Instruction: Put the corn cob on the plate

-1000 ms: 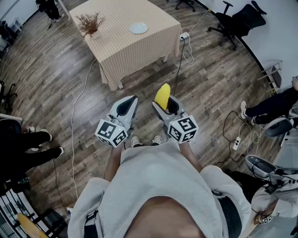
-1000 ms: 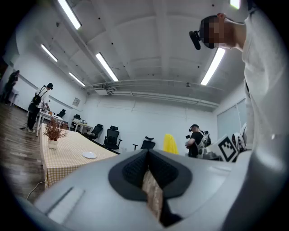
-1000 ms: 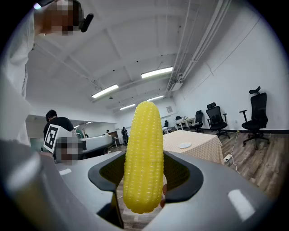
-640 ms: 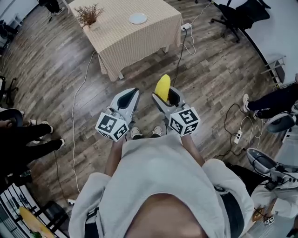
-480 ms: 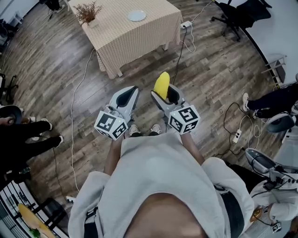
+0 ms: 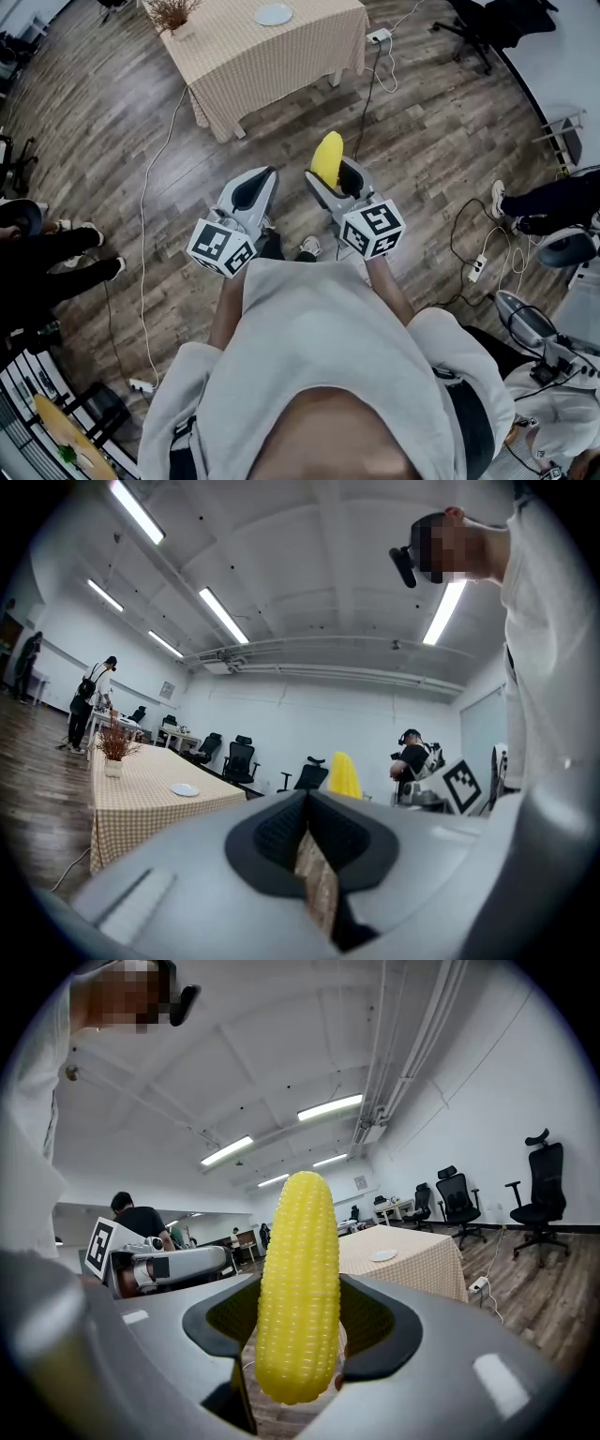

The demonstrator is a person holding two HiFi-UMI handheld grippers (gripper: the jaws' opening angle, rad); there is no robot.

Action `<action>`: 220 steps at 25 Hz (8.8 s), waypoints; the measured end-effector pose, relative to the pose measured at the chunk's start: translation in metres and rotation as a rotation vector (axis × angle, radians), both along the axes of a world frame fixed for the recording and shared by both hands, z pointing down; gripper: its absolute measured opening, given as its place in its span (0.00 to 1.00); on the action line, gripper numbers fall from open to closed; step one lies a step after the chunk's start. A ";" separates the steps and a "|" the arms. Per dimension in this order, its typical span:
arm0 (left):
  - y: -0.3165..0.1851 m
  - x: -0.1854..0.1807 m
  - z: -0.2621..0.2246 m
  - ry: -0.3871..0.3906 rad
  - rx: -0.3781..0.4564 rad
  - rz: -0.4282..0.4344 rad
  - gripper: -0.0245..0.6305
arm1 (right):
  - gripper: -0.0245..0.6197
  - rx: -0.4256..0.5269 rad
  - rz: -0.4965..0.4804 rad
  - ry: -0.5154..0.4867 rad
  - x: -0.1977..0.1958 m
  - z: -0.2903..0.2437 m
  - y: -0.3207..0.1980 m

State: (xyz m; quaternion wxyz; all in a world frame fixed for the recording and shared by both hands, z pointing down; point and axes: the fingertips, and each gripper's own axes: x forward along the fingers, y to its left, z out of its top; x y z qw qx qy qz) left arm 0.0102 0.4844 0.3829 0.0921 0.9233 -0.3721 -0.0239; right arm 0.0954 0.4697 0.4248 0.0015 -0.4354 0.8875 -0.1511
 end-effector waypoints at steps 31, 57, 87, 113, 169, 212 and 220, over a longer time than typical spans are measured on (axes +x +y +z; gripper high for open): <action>-0.250 -0.053 0.013 0.053 -0.029 0.025 0.05 | 0.43 -0.028 0.055 0.046 -0.041 0.005 -0.243; -0.431 -0.109 0.004 0.060 -0.058 0.150 0.05 | 0.43 -0.017 0.174 0.049 -0.098 -0.014 -0.422; -0.691 -0.030 -0.004 -0.005 -0.046 -0.052 0.05 | 0.43 0.003 0.014 -0.024 -0.012 -0.015 -0.702; -0.757 -0.086 0.078 0.037 -0.259 -0.025 0.05 | 0.43 -0.242 0.038 0.068 -0.060 0.079 -0.755; -0.758 -0.115 0.126 0.069 -0.379 -0.072 0.05 | 0.43 -0.289 -0.145 0.696 -0.091 0.233 -0.790; -0.757 -0.126 0.125 0.094 -0.370 -0.101 0.05 | 0.43 -0.093 -0.649 1.156 -0.100 0.262 -0.783; -0.760 -0.122 0.124 0.093 -0.367 -0.100 0.05 | 0.44 -0.079 -0.626 1.153 -0.094 0.260 -0.788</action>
